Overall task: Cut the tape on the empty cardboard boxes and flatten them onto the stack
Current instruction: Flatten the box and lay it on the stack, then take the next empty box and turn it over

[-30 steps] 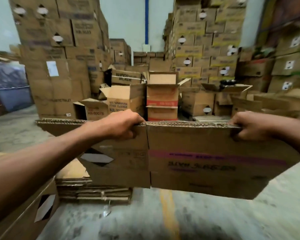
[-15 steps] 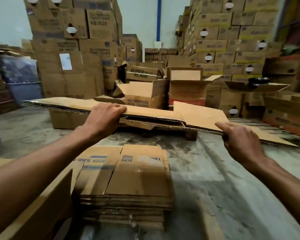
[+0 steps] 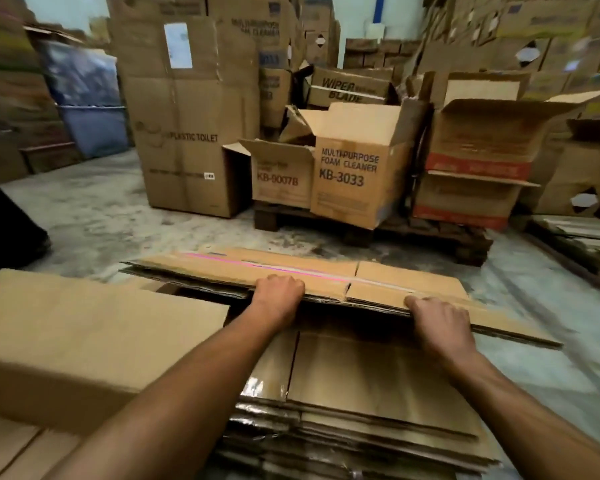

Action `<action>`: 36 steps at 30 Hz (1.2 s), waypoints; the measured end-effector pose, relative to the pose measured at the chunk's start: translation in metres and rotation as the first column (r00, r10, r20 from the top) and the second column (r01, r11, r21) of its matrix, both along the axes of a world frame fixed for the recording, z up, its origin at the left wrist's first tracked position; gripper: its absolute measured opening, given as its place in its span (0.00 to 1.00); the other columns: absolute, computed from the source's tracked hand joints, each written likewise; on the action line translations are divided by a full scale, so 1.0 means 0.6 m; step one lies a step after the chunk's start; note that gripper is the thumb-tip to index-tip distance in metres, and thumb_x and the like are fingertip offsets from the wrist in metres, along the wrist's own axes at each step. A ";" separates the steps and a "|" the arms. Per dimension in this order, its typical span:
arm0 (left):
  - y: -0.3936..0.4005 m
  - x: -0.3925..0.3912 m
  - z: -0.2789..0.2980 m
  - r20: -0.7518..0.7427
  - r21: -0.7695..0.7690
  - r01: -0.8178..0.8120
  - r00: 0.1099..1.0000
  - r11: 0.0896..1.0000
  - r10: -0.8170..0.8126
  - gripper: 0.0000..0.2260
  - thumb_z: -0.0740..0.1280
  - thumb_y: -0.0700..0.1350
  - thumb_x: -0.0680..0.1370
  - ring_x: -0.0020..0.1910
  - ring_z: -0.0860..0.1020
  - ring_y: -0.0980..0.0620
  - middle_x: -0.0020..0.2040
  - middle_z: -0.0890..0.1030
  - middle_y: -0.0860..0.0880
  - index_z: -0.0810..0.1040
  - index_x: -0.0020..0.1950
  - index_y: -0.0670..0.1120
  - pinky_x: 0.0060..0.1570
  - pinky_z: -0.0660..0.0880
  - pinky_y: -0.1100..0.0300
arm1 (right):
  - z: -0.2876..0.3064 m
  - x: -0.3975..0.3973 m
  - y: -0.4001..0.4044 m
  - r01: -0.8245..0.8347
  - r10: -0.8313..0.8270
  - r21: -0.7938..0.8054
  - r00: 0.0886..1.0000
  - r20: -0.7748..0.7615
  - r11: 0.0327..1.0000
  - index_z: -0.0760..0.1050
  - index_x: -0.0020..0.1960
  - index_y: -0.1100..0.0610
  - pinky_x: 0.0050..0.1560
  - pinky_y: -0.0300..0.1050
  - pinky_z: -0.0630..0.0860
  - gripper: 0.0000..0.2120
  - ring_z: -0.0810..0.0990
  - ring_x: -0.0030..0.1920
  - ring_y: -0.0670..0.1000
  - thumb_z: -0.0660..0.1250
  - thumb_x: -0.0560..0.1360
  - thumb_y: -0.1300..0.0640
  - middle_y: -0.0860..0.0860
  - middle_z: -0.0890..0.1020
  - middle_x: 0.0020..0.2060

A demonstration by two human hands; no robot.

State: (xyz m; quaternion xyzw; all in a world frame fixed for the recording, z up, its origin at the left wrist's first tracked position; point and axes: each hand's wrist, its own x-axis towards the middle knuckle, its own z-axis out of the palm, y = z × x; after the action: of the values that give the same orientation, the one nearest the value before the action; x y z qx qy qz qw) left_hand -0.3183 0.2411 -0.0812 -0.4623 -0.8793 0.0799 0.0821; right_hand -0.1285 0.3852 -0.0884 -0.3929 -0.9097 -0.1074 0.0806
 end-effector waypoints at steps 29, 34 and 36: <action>-0.098 0.021 -0.187 -0.156 -0.363 -0.410 0.912 0.836 0.380 0.22 0.64 0.38 0.77 0.58 0.78 0.44 0.61 0.78 0.40 0.64 0.69 0.36 0.54 0.76 0.50 | -0.150 -0.022 -0.124 -0.303 0.384 -0.450 0.918 0.098 0.840 0.51 0.76 0.51 0.72 0.67 0.46 0.38 0.49 0.75 0.63 0.58 0.73 0.75 0.53 0.52 0.76; -0.115 0.067 -0.176 -0.052 -0.439 -0.410 0.900 0.800 0.432 0.21 0.64 0.39 0.77 0.61 0.76 0.40 0.63 0.76 0.38 0.64 0.69 0.37 0.58 0.75 0.47 | -0.141 0.004 -0.109 -0.243 0.425 -0.603 0.888 0.176 0.760 0.45 0.77 0.47 0.73 0.64 0.44 0.44 0.42 0.77 0.59 0.64 0.72 0.71 0.51 0.44 0.78; -0.125 0.083 -0.158 0.031 -0.432 -0.371 0.905 0.822 0.424 0.20 0.62 0.40 0.78 0.63 0.74 0.39 0.65 0.74 0.38 0.65 0.69 0.37 0.61 0.72 0.44 | -0.127 0.016 -0.115 -0.207 0.424 -0.645 0.883 0.201 0.736 0.47 0.77 0.49 0.74 0.61 0.48 0.40 0.44 0.77 0.58 0.64 0.74 0.67 0.52 0.45 0.78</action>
State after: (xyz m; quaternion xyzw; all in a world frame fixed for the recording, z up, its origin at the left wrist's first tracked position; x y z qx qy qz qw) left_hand -0.2683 0.1664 -0.1758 -0.2793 -0.9221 0.2514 -0.0923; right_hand -0.1192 0.3160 -0.1648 -0.2109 -0.9491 0.1399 -0.1878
